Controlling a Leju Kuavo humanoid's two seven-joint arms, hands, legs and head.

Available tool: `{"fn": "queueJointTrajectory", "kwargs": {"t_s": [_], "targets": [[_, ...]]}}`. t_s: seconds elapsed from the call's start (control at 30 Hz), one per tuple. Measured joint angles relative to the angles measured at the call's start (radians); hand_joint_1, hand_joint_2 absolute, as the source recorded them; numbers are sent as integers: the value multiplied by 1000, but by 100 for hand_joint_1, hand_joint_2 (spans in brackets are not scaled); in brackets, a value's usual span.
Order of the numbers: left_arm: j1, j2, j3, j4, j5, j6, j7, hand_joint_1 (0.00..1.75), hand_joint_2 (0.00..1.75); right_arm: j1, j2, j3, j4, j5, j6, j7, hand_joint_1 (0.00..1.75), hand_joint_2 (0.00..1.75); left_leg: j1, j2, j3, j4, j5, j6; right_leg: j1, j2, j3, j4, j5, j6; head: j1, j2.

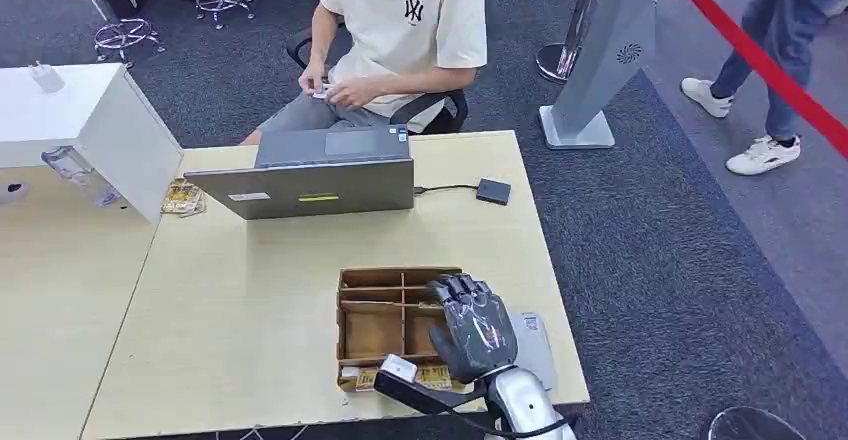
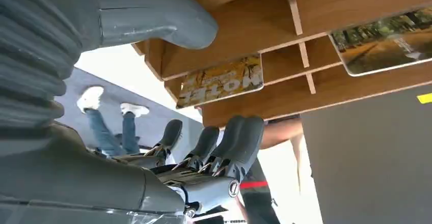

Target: Pass the card to the sensor for recognition and then transmit it.

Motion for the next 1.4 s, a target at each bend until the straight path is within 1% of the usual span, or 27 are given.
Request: {"fn": "queueJointTrajectory", "kwargs": {"t_s": [0.03,0.07,0.1,0.17,0.2,0.23,0.27,0.8,0.9,0.97,1.13,1.3,1.4], "targets": [[0,0,0,0,0,0,-1,0,0,-1,0,0,3,0,-2,3,89,175,0,0,0,0,0,0,0,0,0,0,0,0,0,0],[0,0,0,0,0,0,-2,0,0,-2,0,0,6,0,-2,5,108,175,0,0,0,0,0,0,0,0,0,0,0,0,0,0],[0,0,0,0,0,-1,-3,0,0,-3,0,0,11,0,-2,7,145,175,0,0,0,0,0,0,0,0,0,0,0,0,0,0],[0,0,0,0,0,-1,-3,0,0,-5,0,0,18,1,-3,8,157,175,0,0,0,0,0,0,0,0,0,0,0,0,0,0],[0,0,0,0,-1,-2,-3,0,0,-6,0,0,21,1,-3,8,155,175,0,0,0,0,0,0,0,0,0,0,0,0,0,0],[0,1,0,0,-1,-2,-3,0,0,-7,0,0,24,1,-4,8,169,175,0,0,0,0,0,0,0,0,0,0,0,0,0,0],[0,1,0,0,-1,-2,-3,0,0,-8,0,0,27,1,-6,8,175,175,0,0,0,0,0,0,0,0,0,0,0,0,0,0],[0,1,0,0,-5,-2,-5,0,0,-10,3,-7,35,7,-19,17,175,175,0,0,0,0,0,0,0,0,0,0,0,0,0,0],[0,1,0,0,-10,-2,1,0,0,-10,3,-10,29,-6,-26,2,175,175,0,0,0,0,0,0,0,0,0,0,0,0,0,0],[0,0,0,0,-17,-3,4,0,0,-10,4,-12,14,-32,-51,-18,175,175,0,0,0,0,0,0,0,0,0,0,0,0,0,0],[0,-3,0,0,-28,-5,12,0,0,8,10,-15,-72,-64,-115,-51,175,175,0,0,0,0,0,0,0,0,0,0,0,0,0,0],[1,-6,0,0,-39,-10,19,0,0,45,13,-16,-219,-75,-190,-82,175,175,0,0,0,0,0,0,0,0,0,0,0,0,0,0],[1,-9,0,0,-41,-11,21,0,0,64,13,-12,-298,-72,-214,-93,175,175,0,0,0,0,0,0,0,0,0,0,0,0,0,0]]}}
